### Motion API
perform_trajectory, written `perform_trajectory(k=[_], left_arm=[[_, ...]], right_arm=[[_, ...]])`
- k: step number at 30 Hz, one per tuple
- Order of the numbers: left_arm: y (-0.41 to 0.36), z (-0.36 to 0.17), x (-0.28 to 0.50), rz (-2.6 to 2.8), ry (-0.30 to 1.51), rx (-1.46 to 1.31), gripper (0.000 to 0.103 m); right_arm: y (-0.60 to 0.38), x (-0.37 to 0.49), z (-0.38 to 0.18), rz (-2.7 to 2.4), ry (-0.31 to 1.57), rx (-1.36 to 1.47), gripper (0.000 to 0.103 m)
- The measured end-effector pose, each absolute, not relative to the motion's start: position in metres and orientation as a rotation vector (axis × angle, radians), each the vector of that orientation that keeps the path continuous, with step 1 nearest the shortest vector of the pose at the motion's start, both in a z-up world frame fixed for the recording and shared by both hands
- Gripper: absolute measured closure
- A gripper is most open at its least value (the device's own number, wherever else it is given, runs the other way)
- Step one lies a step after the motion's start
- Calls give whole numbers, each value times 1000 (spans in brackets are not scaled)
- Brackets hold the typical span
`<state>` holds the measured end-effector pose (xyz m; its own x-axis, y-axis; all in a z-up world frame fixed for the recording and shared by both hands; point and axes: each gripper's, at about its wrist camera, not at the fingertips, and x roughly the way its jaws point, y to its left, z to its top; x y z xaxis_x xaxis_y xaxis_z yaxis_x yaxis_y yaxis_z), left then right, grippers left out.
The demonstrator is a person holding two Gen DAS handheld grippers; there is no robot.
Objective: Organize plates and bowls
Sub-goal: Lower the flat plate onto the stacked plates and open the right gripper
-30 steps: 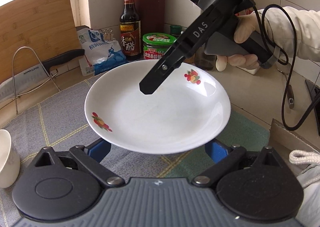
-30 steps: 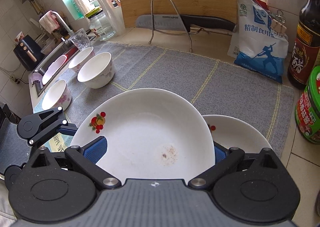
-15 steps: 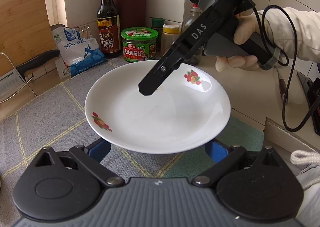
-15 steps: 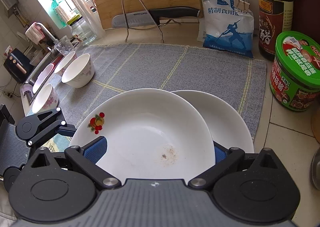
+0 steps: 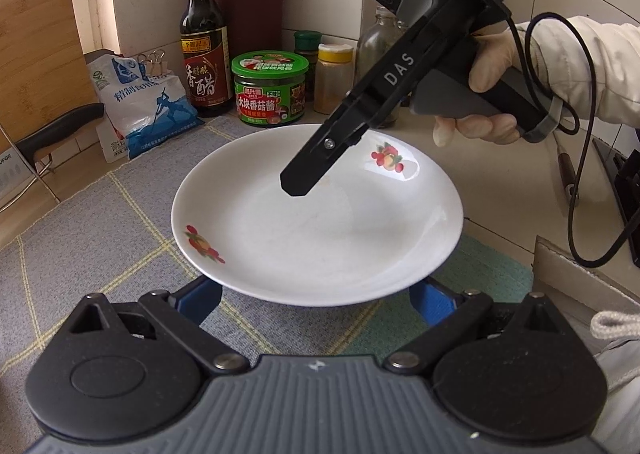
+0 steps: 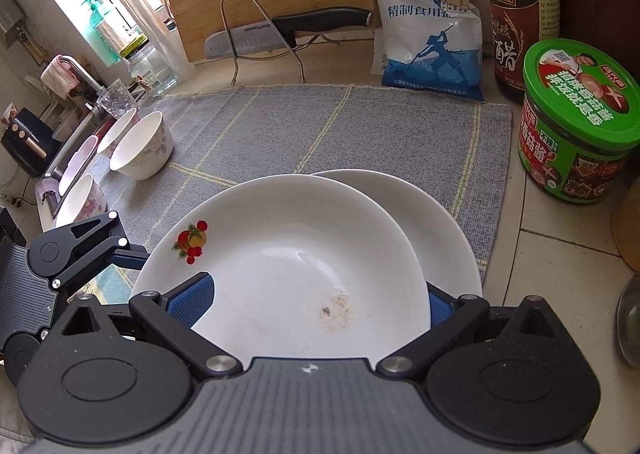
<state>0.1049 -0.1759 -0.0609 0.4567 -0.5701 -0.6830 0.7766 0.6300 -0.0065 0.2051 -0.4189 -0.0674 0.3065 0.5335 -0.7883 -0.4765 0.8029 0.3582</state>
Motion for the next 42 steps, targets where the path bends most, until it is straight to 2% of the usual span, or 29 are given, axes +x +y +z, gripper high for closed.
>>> perform_trajectory(k=[24, 42], left_arm=[[-180, -73, 118, -864, 703, 333, 3], [-176, -78, 117, -881, 662, 340, 3]], right_arm=[[-441, 197, -62, 590, 1061, 102, 0], [-431, 171, -53, 450, 1087, -46, 0]])
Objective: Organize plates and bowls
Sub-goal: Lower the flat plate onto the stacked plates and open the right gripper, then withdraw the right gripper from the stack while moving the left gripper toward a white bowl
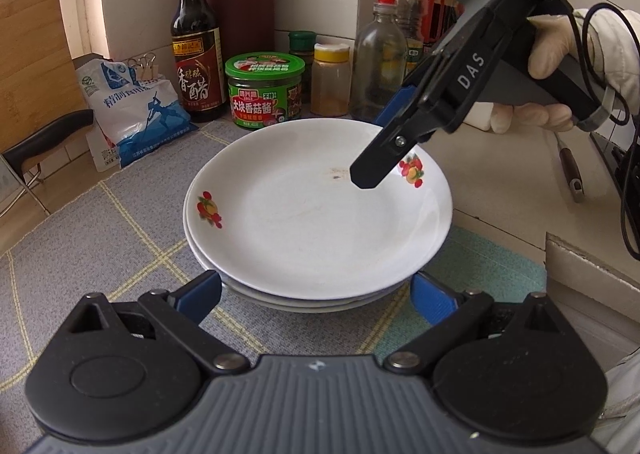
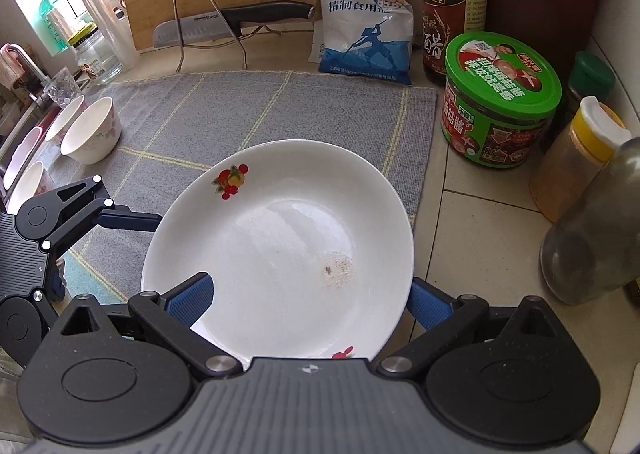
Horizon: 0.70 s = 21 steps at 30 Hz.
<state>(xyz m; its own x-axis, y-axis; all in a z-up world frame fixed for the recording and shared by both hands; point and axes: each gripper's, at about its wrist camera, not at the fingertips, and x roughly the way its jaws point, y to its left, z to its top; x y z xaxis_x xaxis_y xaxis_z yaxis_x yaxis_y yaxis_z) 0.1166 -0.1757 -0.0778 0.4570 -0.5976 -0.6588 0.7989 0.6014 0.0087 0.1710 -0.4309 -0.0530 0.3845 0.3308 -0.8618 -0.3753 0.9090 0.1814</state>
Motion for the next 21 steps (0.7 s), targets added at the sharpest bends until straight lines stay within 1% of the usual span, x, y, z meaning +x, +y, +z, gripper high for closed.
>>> perform_trajectory(k=[7, 15, 21], left_arm=[[-170, -75, 112, -864, 630, 336, 3], [-151, -61, 99, -790, 569, 297, 1], [-137, -58, 96, -691, 590, 259, 1]], right_arm=[[-424, 155, -49, 426, 1060, -88, 0], [-401, 137, -38, 387, 957, -188, 0], [-383, 131, -30, 421, 899, -239, 0]])
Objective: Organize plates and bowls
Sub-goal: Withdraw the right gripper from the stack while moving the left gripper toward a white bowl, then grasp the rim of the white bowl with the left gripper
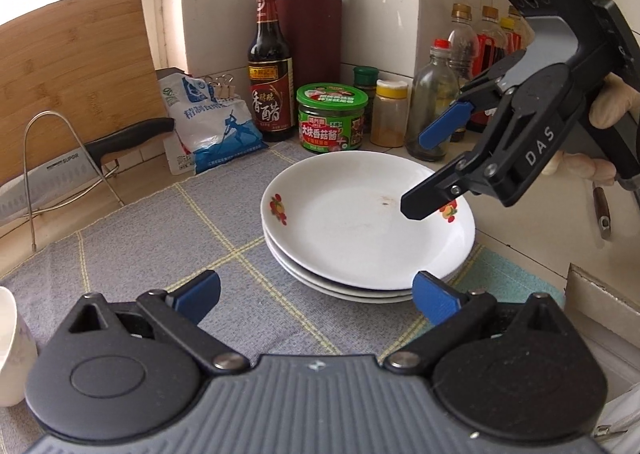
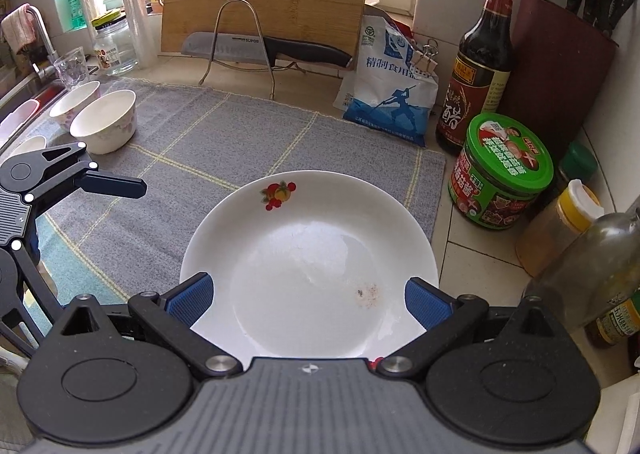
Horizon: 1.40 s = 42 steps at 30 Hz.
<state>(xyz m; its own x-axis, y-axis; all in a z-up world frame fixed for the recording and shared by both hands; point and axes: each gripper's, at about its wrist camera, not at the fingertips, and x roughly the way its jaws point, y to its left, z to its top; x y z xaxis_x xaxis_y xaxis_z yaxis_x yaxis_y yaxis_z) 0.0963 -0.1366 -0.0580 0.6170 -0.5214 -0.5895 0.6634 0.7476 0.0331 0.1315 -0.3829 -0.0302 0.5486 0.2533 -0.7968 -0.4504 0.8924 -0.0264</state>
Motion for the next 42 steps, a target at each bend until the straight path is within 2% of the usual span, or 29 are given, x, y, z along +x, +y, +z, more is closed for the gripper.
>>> perform_trajectory(k=[11, 19, 29, 42], left_arm=[[-96, -24, 72, -466, 570, 186, 1], [-35, -23, 61, -423, 630, 154, 1], [59, -12, 54, -334, 642, 160, 1], [151, -28, 63, -243, 723, 209, 1]], right_arm=[[-336, 124, -22, 553, 786, -337, 0], [-269, 105, -29, 609, 726, -360, 0], [-158, 83, -60, 678, 758, -333, 0], [-44, 74, -89, 829, 745, -377, 0]])
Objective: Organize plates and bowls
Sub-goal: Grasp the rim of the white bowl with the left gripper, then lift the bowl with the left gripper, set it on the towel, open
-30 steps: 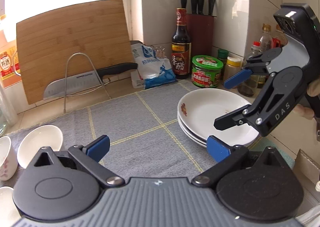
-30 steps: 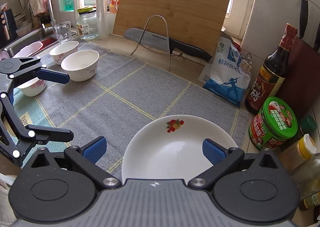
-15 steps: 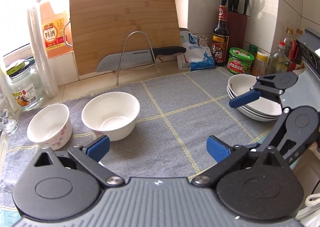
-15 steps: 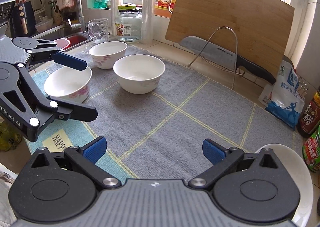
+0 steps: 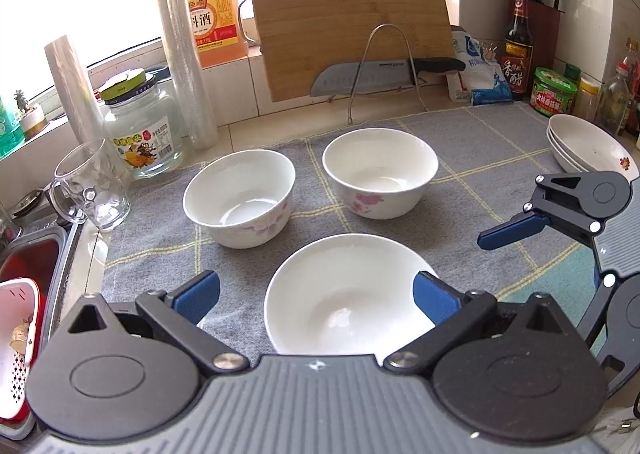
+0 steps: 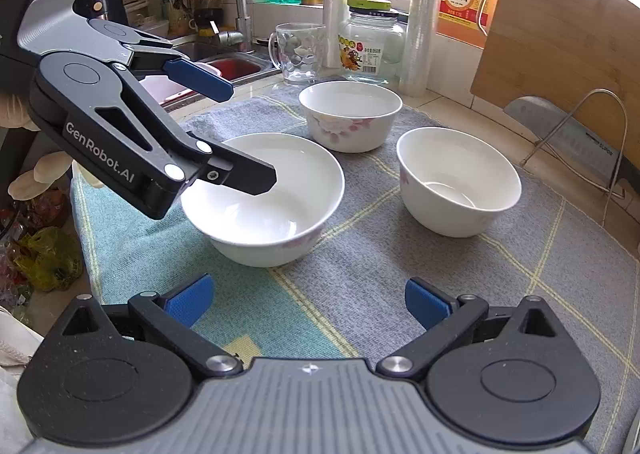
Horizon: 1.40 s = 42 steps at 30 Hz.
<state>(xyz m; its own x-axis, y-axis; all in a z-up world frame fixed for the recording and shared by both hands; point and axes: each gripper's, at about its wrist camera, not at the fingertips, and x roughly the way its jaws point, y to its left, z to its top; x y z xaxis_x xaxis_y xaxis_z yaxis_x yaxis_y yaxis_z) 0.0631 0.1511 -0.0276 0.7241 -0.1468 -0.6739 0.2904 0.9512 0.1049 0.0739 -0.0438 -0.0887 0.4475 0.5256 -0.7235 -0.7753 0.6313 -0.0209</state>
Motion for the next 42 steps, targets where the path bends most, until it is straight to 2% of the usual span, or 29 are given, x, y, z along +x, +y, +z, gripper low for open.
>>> perform_trajectory(k=[7, 10, 12, 15, 19, 21, 22, 42], left_arm=[[172, -43, 75, -271, 794, 215, 8], [175, -46, 79, -297, 813, 198, 15], [176, -48, 82, -316, 830, 181, 28], [176, -50, 84, -344, 843, 159, 33], [174, -49, 85, -375, 842, 155, 43], [174, -50, 86, -385, 847, 149, 55], [174, -50, 88, -391, 853, 147, 57], [156, -41, 81, -458, 838, 147, 58]], right_arm=[[-15, 75, -96, 866, 737, -371, 0], [-9, 74, -96, 864, 725, -375, 2], [-5, 76, -96, 864, 723, -377, 7], [-3, 77, -97, 863, 721, -386, 14], [-2, 76, -95, 857, 702, -395, 16], [-2, 76, -94, 857, 698, -396, 17], [-2, 76, -94, 857, 699, -396, 17], [-17, 73, -86, 838, 723, -406, 17]])
